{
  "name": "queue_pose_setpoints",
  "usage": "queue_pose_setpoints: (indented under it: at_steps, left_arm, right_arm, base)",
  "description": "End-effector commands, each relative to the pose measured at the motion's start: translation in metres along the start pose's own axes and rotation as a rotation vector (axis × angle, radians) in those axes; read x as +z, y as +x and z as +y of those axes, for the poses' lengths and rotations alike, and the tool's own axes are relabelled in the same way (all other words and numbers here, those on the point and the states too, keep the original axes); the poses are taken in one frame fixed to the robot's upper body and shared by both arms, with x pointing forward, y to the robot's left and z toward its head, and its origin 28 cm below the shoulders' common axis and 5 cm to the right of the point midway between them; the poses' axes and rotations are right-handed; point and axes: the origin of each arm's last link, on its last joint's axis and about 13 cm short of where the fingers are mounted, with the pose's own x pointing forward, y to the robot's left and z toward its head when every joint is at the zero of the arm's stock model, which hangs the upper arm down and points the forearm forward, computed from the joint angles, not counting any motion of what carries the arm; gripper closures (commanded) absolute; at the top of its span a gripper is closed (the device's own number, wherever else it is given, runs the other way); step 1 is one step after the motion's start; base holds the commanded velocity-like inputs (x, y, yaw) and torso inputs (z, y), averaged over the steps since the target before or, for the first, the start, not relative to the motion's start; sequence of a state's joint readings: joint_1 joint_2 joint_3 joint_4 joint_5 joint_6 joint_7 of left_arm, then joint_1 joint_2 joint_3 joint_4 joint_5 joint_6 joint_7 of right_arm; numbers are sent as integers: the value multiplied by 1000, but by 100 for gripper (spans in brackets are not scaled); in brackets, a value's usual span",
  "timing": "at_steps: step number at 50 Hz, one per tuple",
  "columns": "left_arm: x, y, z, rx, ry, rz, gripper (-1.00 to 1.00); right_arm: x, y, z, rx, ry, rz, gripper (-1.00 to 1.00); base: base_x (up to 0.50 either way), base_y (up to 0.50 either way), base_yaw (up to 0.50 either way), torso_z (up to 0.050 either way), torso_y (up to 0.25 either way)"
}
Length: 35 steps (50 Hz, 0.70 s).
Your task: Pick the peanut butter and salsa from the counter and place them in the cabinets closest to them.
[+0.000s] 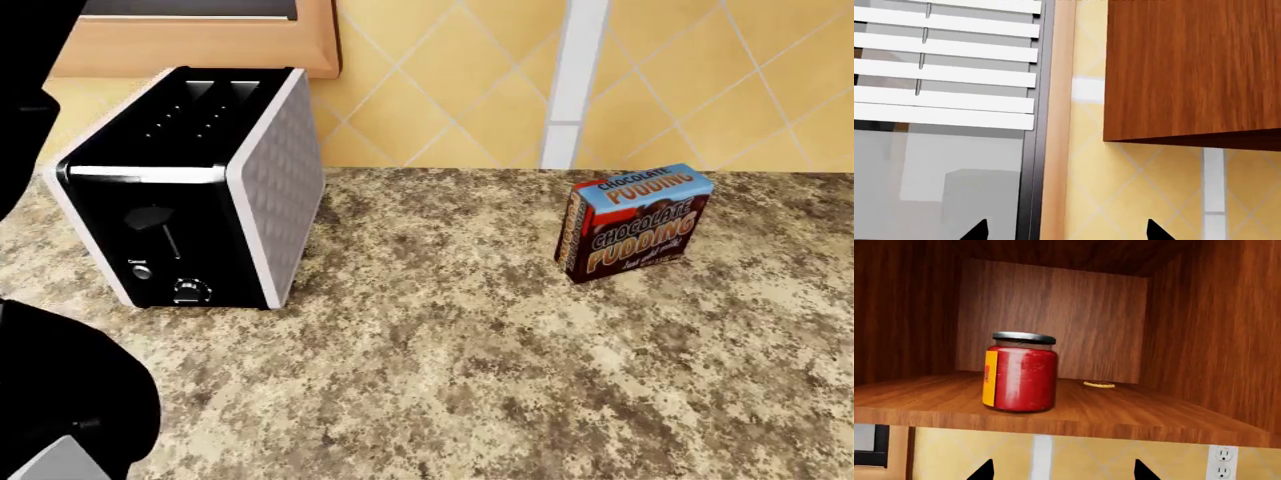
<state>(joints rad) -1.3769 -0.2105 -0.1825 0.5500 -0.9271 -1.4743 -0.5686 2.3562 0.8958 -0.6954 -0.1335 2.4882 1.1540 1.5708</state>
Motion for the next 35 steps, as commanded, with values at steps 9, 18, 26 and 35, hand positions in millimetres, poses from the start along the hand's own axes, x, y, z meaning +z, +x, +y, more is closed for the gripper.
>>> queue_pose_setpoints:
  at_steps: [9, 18, 26, 35]
  left_arm:
    - [1, -11, 2, 3, 7, -16, -100]
    - [2, -14, 3, 7, 1, -27, -100]
    - [3, -19, 5, 15, -10, -37, -100]
    - [7, -26, 4, 8, -15, -50, -100]
  right_arm:
    - [-14, -20, -10, -10, 17, 0, -100]
    - [-18, -28, -12, -8, 26, -11, -100]
    - [-19, -35, -13, 1, 28, -41, -100]
    - [-21, -43, -18, -1, 31, -61, -100]
  base:
    - [0, 0, 0, 0, 0]
    - [0, 0, 0, 0, 0]
    - [0, 0, 0, 0, 0]
    - [0, 0, 0, 0, 0]
